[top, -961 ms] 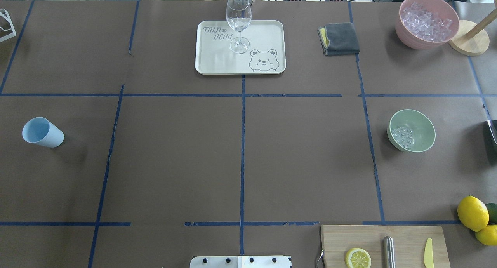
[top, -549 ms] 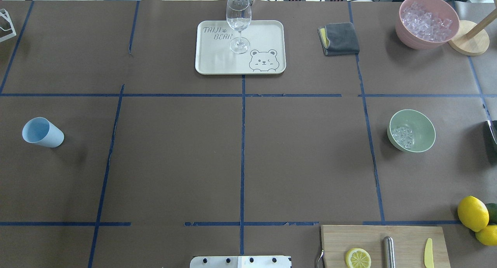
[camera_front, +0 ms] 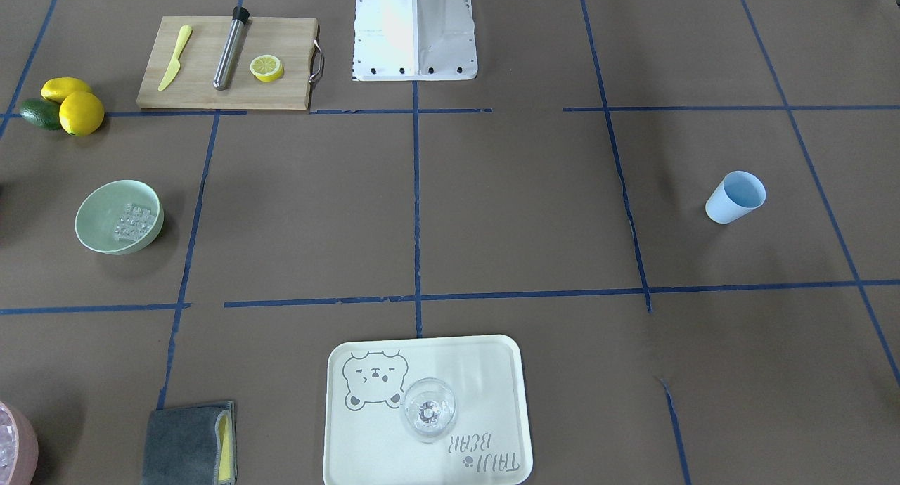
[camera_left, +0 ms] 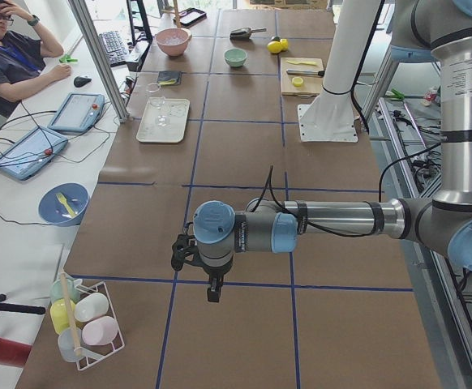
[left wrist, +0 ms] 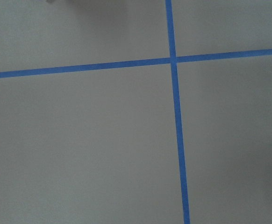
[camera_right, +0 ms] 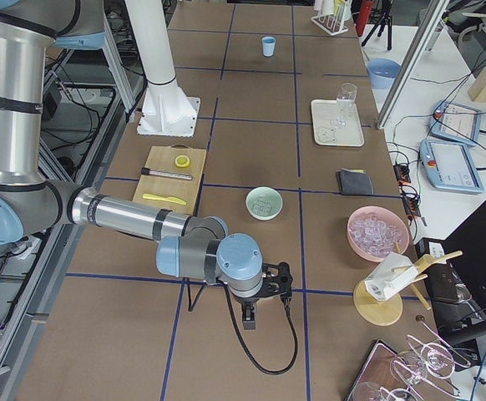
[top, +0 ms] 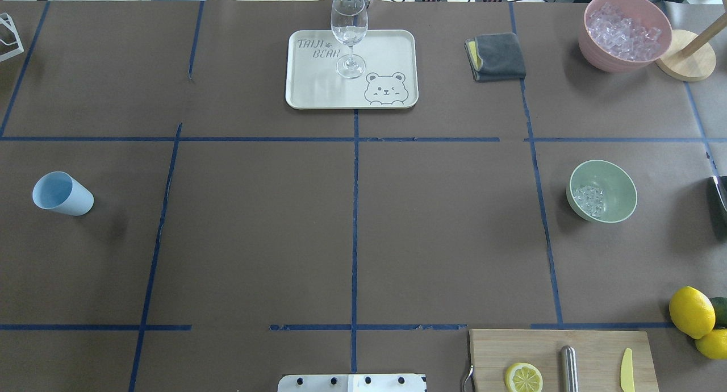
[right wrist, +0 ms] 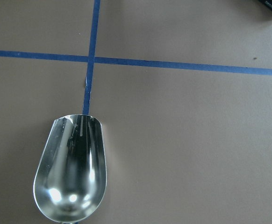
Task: Pour ice into bowl
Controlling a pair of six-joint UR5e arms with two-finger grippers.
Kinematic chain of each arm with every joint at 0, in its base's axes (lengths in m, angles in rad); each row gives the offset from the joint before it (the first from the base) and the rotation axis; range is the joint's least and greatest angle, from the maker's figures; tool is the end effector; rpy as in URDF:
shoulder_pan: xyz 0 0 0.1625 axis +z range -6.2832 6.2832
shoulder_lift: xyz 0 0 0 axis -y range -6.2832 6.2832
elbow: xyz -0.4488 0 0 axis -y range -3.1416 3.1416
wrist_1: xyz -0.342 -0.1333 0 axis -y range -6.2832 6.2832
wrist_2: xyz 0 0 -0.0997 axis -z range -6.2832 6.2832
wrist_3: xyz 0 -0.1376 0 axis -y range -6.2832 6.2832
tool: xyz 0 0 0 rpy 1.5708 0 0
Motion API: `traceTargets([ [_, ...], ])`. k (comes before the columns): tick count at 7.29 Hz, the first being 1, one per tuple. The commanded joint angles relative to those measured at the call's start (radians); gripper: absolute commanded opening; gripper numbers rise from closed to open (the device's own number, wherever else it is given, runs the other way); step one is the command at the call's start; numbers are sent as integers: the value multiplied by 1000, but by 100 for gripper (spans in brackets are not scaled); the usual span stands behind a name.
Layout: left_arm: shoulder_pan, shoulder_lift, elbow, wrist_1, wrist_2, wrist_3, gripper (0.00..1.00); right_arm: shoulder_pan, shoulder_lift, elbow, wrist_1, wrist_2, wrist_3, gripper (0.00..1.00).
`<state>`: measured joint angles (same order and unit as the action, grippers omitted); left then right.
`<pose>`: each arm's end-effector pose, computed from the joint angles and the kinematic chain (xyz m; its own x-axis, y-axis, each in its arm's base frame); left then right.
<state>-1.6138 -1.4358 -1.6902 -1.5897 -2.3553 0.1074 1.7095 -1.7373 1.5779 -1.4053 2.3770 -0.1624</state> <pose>-0.0525 -0.3797 0.7096 0.7077 0.0792 -0.7020 -0.0331 0.9963 0.0790 0.0839 -0.3554 0.7540 0.6995 -0.0700 0.7112 -0.0255 0.9921 0.1227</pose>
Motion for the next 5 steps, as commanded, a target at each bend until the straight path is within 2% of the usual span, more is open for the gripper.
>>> traceTargets([
  [1,0,11,1,1,-15,0,100,-39,1,8,8,34,44,100],
  [2,0,18,0,-1,-36,0,100,-71,4,13,-1,12,69,100],
  [3,0,18,-2,-1,-36,0,100,-106,8,33,-30,-58,72,100],
  [4,0,18,-2,-1,-36,0,100,-108,4,87,-105,-73,69,100],
  [5,0,18,-2,-1,-36,0,100,-108,-22,120,-103,-73,58,100],
])
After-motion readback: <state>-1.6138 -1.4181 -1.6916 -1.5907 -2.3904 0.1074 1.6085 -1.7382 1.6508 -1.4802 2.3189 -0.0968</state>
